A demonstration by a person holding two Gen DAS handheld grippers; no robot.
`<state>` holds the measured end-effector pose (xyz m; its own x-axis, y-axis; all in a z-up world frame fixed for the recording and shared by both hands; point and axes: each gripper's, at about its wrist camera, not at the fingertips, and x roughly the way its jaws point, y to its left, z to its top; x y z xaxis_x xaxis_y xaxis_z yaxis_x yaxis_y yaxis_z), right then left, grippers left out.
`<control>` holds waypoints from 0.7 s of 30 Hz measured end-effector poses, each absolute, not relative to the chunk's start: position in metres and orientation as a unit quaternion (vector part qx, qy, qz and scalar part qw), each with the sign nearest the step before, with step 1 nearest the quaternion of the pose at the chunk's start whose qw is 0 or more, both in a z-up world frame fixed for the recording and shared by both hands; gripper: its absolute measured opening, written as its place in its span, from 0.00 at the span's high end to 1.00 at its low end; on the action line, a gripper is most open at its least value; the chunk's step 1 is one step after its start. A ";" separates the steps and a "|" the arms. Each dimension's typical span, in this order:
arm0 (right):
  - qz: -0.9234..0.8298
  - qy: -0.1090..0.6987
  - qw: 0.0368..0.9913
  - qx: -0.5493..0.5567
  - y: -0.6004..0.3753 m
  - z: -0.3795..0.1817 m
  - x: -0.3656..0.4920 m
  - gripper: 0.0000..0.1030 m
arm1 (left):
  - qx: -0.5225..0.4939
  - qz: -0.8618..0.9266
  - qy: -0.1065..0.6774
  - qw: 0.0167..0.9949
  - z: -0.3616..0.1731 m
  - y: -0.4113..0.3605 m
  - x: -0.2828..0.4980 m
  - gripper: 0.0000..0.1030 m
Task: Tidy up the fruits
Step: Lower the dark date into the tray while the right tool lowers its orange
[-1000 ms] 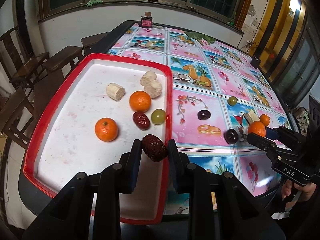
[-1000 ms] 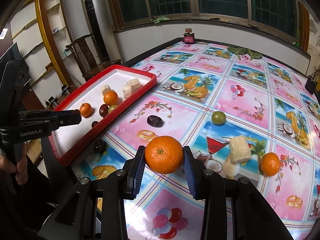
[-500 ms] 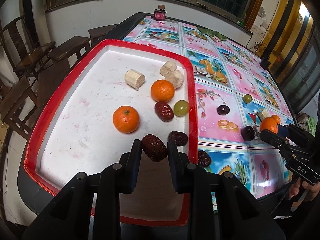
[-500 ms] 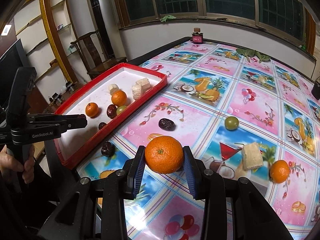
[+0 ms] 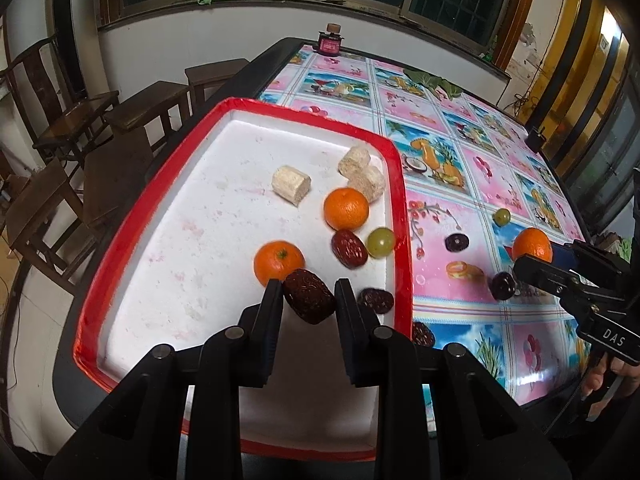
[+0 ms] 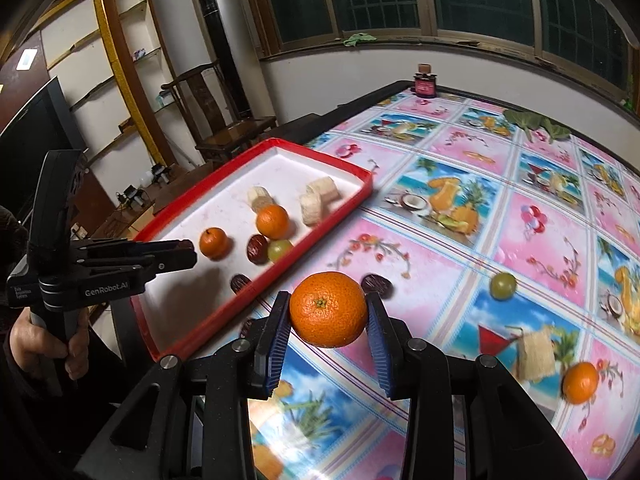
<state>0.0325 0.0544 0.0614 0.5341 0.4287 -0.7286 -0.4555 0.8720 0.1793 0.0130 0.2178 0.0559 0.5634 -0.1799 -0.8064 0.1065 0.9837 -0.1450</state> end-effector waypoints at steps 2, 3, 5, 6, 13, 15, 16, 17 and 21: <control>0.268 0.414 0.870 -0.008 0.060 0.065 0.039 0.64 | -0.041 -0.079 0.456 0.886 0.060 0.220 0.020 0.77; 0.281 0.417 0.865 0.002 0.062 0.067 0.043 0.64 | -0.041 -0.078 0.454 0.886 0.061 0.221 0.022 0.77; 0.316 0.429 0.846 0.034 0.067 0.069 0.055 0.64 | -0.044 -0.073 0.449 0.889 0.063 0.224 0.031 0.77; 0.329 0.430 0.840 0.042 0.069 0.069 0.059 0.64 | -0.046 -0.072 0.448 0.890 0.064 0.225 0.034 0.77; 0.357 0.430 0.828 0.032 0.103 0.071 0.102 0.64 | -0.057 -0.066 0.447 0.890 0.061 0.231 0.059 0.77; 0.356 0.426 0.831 0.025 0.111 0.071 0.112 0.64 | -0.061 -0.061 0.451 0.888 0.057 0.236 0.066 0.77; 0.356 0.427 0.831 0.017 0.118 0.071 0.121 0.64 | -0.063 -0.058 0.453 0.887 0.055 0.239 0.068 0.77; 0.355 0.426 0.832 0.014 0.121 0.070 0.126 0.64 | -0.064 -0.055 0.454 0.887 0.052 0.241 0.071 0.77; 0.352 0.428 0.833 0.000 0.139 0.063 0.150 0.64 | -0.069 -0.045 0.465 0.882 0.040 0.249 0.079 0.77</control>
